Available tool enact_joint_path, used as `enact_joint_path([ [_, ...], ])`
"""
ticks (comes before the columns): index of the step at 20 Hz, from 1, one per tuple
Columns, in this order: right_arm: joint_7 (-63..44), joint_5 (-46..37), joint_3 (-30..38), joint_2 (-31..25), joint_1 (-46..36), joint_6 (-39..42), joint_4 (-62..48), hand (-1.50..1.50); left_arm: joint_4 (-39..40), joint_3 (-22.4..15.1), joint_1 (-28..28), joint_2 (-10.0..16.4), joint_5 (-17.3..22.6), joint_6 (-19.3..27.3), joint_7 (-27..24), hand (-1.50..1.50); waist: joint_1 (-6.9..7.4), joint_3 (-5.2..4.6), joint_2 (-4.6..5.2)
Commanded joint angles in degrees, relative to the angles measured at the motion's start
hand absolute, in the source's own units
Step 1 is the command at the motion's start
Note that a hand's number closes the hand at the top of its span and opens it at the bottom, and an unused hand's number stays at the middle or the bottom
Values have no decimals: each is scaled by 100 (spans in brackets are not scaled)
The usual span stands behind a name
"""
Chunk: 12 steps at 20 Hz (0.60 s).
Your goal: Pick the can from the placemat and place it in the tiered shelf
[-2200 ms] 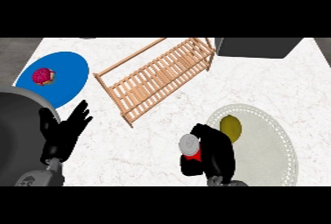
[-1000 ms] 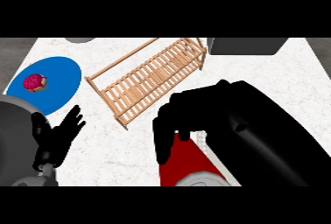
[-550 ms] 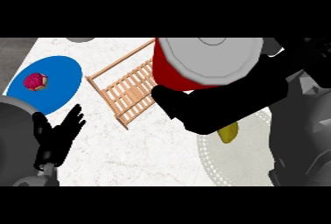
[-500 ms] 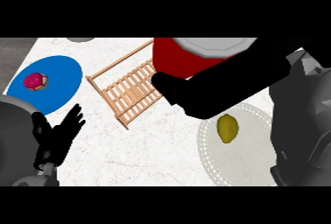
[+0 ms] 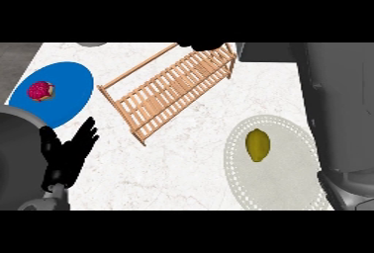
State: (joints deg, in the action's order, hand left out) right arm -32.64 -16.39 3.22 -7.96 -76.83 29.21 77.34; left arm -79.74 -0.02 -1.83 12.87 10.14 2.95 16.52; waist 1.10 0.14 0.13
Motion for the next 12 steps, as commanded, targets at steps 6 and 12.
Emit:
enact_joint_path([
  [6, 1524, -826, -311, -17, -446, -580, -1787, 150, 68, 7, 155, -51, -58, -90, -17, 0, 33, -20, 15],
  [12, 2256, -1147, -245, 8, -825, -1027, -3036, 150, -52, -187, 155, -288, -297, 95, -119, 0, 69, -21, 34],
])
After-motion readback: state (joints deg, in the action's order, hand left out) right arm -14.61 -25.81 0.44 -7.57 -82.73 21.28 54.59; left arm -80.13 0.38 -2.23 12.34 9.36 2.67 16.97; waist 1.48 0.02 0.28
